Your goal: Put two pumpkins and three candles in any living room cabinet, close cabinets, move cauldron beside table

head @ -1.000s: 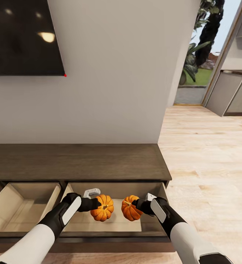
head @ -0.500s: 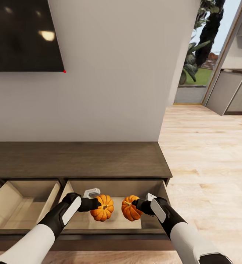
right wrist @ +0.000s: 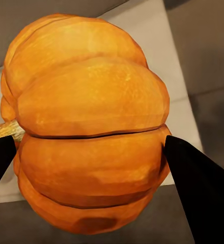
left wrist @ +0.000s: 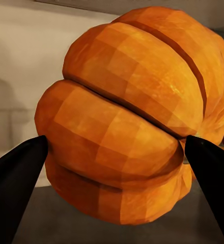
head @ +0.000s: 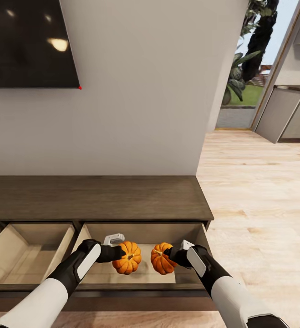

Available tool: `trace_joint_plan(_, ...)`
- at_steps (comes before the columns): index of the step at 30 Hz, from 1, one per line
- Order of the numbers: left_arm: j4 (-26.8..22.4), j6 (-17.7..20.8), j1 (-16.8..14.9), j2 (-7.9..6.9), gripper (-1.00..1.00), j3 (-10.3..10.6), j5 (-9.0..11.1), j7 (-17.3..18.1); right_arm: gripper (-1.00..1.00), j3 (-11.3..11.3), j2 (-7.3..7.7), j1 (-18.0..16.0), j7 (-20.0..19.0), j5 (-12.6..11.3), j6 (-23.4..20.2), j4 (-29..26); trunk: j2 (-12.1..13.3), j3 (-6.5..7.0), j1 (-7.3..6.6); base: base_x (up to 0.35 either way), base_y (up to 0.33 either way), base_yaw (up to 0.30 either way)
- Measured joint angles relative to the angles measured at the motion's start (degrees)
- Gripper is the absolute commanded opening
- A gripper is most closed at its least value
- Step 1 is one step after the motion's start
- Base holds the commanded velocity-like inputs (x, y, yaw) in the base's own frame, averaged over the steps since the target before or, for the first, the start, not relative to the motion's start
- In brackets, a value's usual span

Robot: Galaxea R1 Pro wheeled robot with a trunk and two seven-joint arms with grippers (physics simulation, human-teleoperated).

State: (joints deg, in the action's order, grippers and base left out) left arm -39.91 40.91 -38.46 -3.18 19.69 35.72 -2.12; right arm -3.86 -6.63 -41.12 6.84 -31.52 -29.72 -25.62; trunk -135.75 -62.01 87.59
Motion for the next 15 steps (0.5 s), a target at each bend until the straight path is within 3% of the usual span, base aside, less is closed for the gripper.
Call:
trace_joint_plan(3,-0.11,0.00,0.00,0.00,-1.00,0.00,0.00,0.00,-1.00,0.00,0.00,0.00,0.00,0.03,0.00,0.02,0.00,0.00,0.00,0.000,0.000,0.000)
trace_joint_plan(4,-0.12,0.00,0.00,0.00,-1.00,0.00,0.01,0.00,1.00,0.00,0.00,0.00,0.01,0.05,0.00,0.03,0.00,0.00,0.00,0.000,0.000,0.000)
trace_joint_plan(15,-0.35,0.01,0.05,-0.05,-1.00,0.00,-0.01,0.01,1.00,0.02,-0.09,0.00,3.35,0.03,0.00,-0.02,0.00,0.00,0.00,0.000,0.000,0.000)
